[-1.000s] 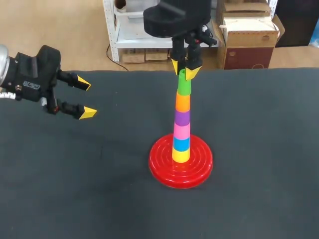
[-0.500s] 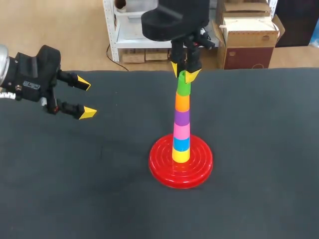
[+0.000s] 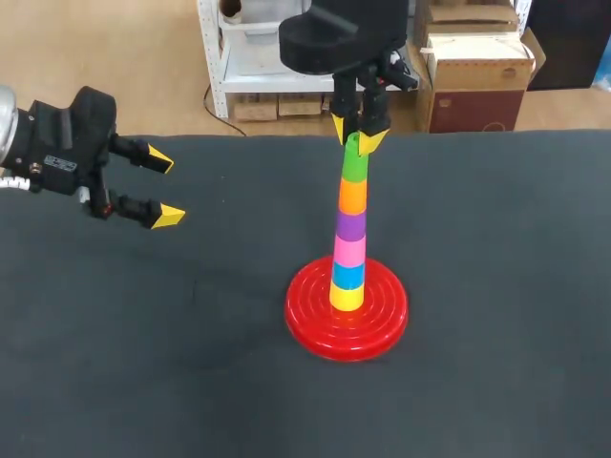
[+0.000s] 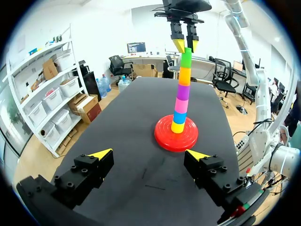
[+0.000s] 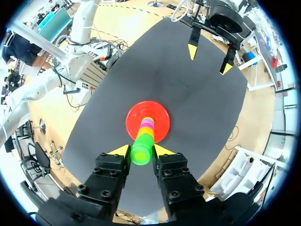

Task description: Pick up and stack the cylinders on the red base in this order: pink,purple,orange,green

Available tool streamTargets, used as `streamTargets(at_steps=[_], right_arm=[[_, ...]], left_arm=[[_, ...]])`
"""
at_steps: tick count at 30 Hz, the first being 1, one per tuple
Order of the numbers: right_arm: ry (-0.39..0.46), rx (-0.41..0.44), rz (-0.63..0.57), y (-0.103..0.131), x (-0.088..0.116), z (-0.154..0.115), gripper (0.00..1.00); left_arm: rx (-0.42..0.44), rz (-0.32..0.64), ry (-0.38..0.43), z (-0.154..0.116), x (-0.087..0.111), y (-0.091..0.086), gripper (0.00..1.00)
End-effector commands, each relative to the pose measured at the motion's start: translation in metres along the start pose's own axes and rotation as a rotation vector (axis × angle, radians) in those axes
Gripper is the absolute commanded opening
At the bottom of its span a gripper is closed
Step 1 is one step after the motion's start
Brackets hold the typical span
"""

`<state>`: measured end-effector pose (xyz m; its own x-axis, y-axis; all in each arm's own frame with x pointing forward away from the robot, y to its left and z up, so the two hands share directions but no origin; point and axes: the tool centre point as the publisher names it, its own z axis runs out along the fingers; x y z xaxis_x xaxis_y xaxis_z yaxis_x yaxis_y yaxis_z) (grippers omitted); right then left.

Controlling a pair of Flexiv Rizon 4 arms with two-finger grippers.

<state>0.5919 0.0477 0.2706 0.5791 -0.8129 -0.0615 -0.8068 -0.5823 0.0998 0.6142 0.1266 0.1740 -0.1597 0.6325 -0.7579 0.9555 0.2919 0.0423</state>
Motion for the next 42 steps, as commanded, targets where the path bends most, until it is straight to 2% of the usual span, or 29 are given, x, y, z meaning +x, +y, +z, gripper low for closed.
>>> streamTargets(at_steps=[1,10,21,22,23,24,32,35,37,42], right_arm=[[-0.007,-0.023,-0.007,-0.006,-0.001,0.004,0.00],[-0.038,-0.058,-0.018,-0.006,-0.005,0.021,0.00],[-0.035,-0.040,-0.031,-0.004,-0.007,0.012,0.00],[-0.035,-0.031,-0.034,-0.004,-0.008,0.009,0.15],[-0.024,-0.022,-0.033,-0.004,-0.008,0.006,0.40],[-0.020,-0.007,-0.035,-0.003,-0.009,0.002,1.00],[-0.016,0.093,-0.041,0.004,-0.014,-0.022,1.00],[-0.052,0.146,-0.027,0.007,-0.011,-0.028,1.00],[-0.106,0.184,0.002,0.008,-0.009,-0.030,1.00],[-0.106,0.184,0.002,0.008,-0.009,-0.030,1.00]], left_arm=[[-0.001,0.003,-0.005,0.000,0.002,0.000,1.00],[-0.001,0.003,-0.005,0.000,0.002,0.000,1.00],[-0.001,0.003,-0.005,0.000,0.002,0.000,1.00],[-0.001,0.003,-0.005,0.000,0.002,0.000,1.00],[-0.001,0.003,-0.005,0.000,0.002,0.000,1.00],[-0.001,0.003,-0.005,0.000,0.002,0.000,1.00],[-0.001,0.003,-0.005,0.000,0.002,0.000,1.00],[-0.001,0.003,-0.005,0.000,0.002,0.000,1.00],[-0.001,0.003,-0.005,0.000,0.002,0.000,1.00],[-0.001,0.003,-0.005,0.000,0.002,0.000,1.00]])
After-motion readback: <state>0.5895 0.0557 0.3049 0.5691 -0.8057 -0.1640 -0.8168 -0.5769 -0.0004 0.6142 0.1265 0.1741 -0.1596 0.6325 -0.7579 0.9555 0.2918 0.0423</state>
